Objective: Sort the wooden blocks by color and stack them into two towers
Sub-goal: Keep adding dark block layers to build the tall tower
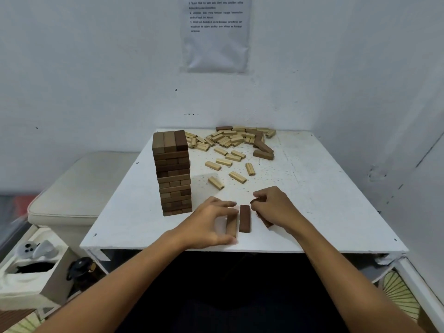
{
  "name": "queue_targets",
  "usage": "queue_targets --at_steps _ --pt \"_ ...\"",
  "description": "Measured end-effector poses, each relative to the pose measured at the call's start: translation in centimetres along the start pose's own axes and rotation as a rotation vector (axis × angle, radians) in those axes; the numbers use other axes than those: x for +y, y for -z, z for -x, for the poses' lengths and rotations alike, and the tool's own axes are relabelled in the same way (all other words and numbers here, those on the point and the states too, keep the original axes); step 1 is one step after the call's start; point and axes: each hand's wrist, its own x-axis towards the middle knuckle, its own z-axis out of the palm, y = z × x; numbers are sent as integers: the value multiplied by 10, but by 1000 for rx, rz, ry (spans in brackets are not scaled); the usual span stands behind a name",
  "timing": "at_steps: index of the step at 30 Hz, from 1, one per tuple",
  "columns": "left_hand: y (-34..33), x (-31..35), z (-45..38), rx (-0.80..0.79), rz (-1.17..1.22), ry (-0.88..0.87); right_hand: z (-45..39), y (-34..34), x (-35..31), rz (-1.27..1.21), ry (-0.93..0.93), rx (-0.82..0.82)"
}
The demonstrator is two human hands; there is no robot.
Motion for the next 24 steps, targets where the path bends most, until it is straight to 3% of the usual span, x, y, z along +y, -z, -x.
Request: queue_targets --at_steps 9,16,24 --pt "-8 -2 -8 94 67 -19 -1 -7 9 9 -24 69" --pt "-11 -6 -17 67 109 2 17 7 14 -101 -11 -28" --pt "-5 1 -21 53 125 -31 22 6 13 -213 -30 -14"
